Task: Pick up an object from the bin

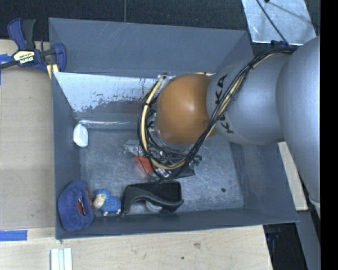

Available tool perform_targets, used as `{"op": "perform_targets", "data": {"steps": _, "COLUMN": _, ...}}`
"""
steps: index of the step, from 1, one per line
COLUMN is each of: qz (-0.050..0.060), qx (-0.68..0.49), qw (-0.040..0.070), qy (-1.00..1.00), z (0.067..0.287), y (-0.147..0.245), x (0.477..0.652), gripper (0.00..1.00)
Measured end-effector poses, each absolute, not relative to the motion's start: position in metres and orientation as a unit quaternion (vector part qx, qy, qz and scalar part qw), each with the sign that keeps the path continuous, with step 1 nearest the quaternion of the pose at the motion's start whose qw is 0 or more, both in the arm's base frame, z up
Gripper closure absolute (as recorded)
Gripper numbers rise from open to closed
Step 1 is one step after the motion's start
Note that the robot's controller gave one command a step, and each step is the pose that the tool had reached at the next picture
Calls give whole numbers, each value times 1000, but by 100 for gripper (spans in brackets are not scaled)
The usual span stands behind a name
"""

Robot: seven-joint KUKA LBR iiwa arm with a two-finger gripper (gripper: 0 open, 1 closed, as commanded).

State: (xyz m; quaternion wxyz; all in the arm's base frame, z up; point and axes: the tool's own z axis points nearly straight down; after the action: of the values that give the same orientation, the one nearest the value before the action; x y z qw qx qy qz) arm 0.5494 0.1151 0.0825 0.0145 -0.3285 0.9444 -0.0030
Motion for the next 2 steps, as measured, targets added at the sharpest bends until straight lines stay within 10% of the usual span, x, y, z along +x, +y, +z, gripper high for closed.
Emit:
{"op": "perform_targets", "data": {"steps": 1, "qz": -2, "qx": -393, "qw": 3, "qy": 919, "z": 71, "y": 61, "x": 596, "gripper": 0}}
{"op": "perform_targets", "data": {"steps": 2, "qz": 0, "qx": -639, "qw": 3, "qy": 769, "z": 70, "y": 132, "x": 580, "gripper": 0}}
